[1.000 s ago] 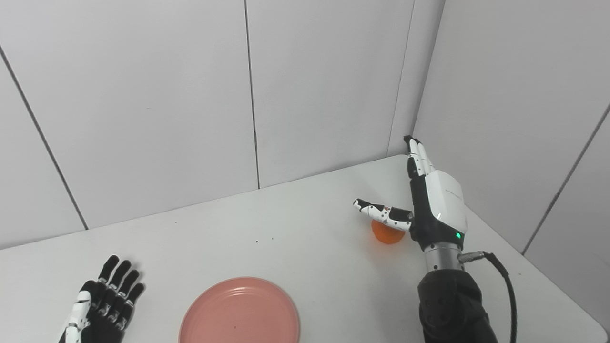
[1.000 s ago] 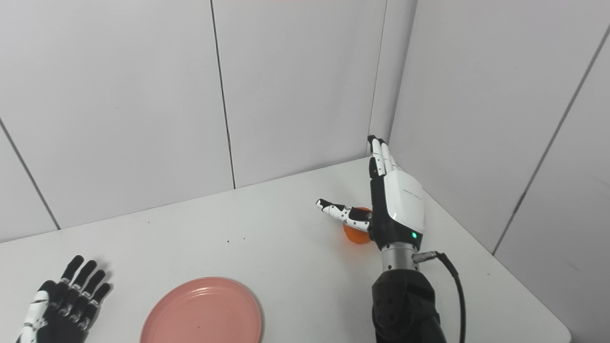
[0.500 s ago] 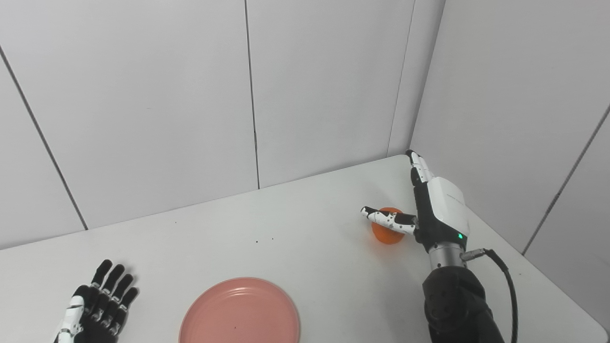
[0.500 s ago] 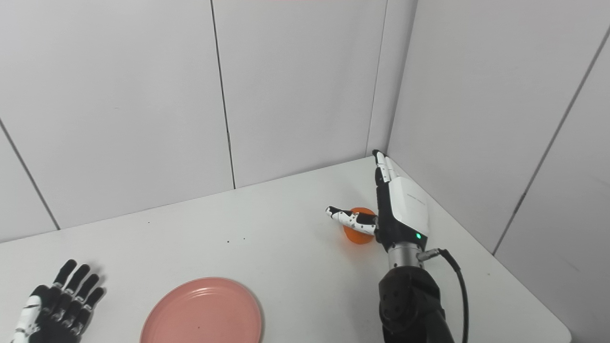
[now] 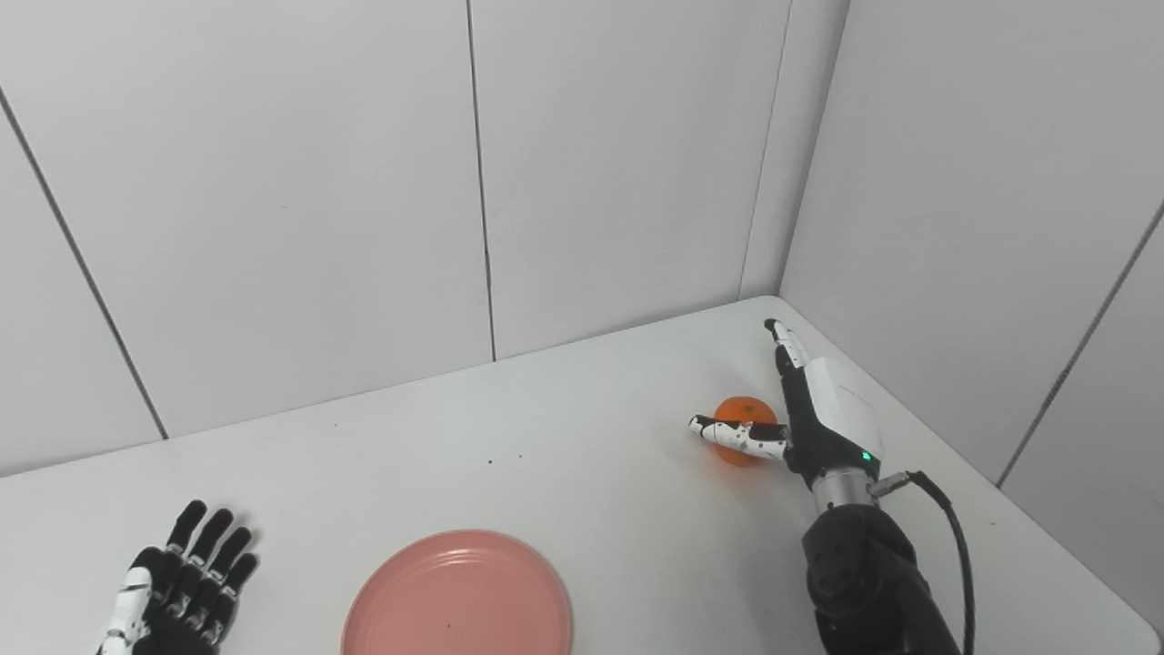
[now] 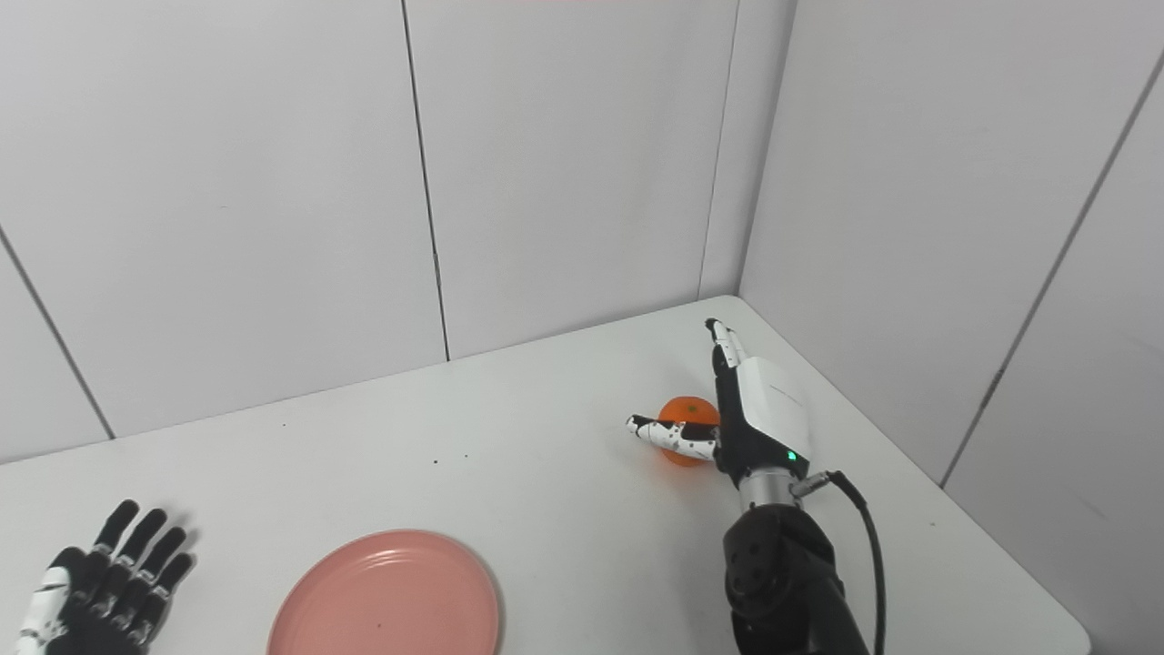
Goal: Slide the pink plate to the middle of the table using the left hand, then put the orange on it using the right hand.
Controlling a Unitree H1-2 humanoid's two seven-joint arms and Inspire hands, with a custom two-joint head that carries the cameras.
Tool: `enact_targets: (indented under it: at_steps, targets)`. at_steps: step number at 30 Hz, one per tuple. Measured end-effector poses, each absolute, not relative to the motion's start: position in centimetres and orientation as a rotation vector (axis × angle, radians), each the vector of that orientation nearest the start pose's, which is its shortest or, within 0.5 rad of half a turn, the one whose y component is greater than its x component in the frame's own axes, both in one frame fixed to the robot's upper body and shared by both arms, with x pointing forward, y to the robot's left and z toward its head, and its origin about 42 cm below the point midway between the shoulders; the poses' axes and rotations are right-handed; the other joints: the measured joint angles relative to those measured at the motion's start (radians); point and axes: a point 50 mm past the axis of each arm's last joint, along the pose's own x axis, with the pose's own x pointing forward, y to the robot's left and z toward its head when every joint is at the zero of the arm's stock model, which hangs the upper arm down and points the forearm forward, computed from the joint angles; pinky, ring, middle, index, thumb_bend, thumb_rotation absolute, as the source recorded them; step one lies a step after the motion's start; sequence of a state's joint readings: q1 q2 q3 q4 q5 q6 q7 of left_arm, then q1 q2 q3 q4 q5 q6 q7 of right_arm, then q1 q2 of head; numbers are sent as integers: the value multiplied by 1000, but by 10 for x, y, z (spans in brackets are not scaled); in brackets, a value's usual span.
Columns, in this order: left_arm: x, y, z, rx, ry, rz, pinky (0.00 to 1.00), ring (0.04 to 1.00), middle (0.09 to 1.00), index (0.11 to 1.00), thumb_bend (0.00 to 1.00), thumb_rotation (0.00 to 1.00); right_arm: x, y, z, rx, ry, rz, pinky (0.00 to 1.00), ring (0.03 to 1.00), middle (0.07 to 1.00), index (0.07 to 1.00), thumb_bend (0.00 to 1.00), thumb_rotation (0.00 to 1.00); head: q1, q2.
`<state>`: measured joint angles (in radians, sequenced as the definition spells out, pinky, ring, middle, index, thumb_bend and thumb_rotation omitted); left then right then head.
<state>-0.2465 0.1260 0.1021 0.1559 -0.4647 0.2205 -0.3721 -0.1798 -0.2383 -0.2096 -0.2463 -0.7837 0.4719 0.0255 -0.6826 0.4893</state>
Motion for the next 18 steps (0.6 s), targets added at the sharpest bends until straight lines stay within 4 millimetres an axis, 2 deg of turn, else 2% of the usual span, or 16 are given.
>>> enact_targets:
  at_steps: [8,18]
  targets:
    - [358,244,129,-386,53,-357,992,965,974,972,363,1000,322,-352,202,-880,125,-503,770,894,947,937,1000,443,5,9]
    - [357,245,132,-393,63,-350,998,967,974,971,336,1000,327,-357,198,-863,142,-505,752,880,938,929,1000,441,9,28]
